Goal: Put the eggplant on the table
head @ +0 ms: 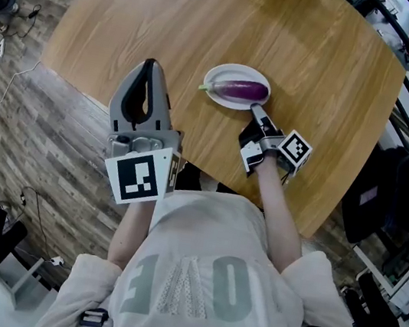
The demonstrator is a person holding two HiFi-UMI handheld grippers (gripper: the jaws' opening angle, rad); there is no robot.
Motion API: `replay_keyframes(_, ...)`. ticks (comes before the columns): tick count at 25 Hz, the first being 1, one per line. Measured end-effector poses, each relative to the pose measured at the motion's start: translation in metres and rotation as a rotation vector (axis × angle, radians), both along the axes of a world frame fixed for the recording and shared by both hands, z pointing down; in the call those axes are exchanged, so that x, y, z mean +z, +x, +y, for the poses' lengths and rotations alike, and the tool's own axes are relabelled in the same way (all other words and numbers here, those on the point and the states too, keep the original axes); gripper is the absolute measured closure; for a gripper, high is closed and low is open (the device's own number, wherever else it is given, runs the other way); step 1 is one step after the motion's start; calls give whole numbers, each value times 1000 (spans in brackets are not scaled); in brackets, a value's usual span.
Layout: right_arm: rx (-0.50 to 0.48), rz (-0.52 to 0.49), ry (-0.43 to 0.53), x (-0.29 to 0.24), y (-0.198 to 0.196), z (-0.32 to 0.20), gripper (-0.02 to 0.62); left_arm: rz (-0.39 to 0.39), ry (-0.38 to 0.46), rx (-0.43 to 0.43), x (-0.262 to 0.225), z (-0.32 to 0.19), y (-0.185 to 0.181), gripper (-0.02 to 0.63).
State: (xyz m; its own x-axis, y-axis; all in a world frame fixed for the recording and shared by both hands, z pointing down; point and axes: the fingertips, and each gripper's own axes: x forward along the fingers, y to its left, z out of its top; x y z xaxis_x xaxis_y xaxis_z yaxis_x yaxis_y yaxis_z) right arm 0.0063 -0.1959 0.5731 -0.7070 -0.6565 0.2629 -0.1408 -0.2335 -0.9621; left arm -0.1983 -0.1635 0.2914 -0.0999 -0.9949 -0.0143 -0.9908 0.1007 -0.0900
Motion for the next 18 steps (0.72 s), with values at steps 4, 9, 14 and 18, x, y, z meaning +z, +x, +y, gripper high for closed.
replay_keyframes(4,24,7,-39,6,2,2,569,3,1,-4,1,2,-1,598)
replay_keyframes(9,43,57,-64,8,8,4,569,6,9,-2,-2,2,-1,598)
replay_keyframes(14,40,119,-85,9,11,5,568,11,18,-5,-5,6,-2,598)
replay_keyframes(18,32,191,-130,11,15,8,566,18,22,0,-6,6,-1,598)
